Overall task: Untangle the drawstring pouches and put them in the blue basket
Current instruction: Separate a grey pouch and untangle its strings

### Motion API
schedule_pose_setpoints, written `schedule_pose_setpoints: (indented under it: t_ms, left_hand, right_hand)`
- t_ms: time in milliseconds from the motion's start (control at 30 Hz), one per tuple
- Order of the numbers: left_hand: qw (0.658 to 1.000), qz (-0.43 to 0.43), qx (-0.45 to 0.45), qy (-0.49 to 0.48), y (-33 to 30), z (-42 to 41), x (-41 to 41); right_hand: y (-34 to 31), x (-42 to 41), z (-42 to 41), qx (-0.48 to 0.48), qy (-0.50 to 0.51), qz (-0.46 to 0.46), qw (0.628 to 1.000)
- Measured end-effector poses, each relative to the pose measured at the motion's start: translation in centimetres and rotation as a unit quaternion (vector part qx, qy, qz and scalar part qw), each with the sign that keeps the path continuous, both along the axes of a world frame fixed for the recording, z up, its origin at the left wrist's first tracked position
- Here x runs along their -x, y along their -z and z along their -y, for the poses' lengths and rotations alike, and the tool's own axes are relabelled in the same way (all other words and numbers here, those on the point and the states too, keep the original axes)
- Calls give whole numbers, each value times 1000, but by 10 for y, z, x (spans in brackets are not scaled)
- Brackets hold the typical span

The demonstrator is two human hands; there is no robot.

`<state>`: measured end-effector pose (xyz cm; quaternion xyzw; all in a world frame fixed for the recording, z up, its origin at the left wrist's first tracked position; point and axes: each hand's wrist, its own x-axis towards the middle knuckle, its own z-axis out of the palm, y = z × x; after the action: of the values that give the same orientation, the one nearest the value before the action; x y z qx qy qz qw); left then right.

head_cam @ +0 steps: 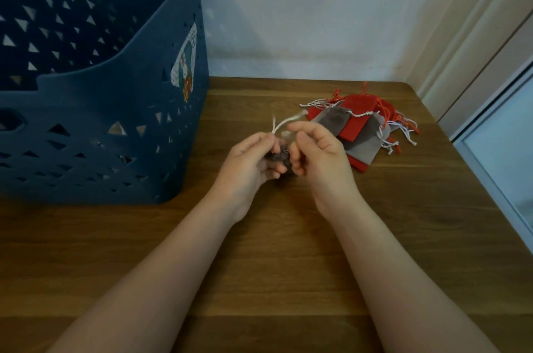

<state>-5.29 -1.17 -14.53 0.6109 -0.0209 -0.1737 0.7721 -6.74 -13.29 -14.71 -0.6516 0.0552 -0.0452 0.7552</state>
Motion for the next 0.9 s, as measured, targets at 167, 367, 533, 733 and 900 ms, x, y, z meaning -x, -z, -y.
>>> schedule_pose_setpoints:
  t_ms: [167,367,533,733,900]
  left_hand:
    - [992,21,-120,-25,0,4,-3]
    - [871,288,-391,69,4,1,-2]
    - [819,336,-443,141,3,-3,-3]
    - [863,296,-379,152,13,-5,-6]
    - [937,170,-295,73,11,-5,-7]
  right_hand:
    - [0,-1,4,-99,30,24,994]
    - [2,1,3,37,-55,176,982]
    - [1,5,2,147,-77,174,971]
    - [-3,2,5,119,-77,160,977]
    - [3,-3,24,298,-37,144,943]
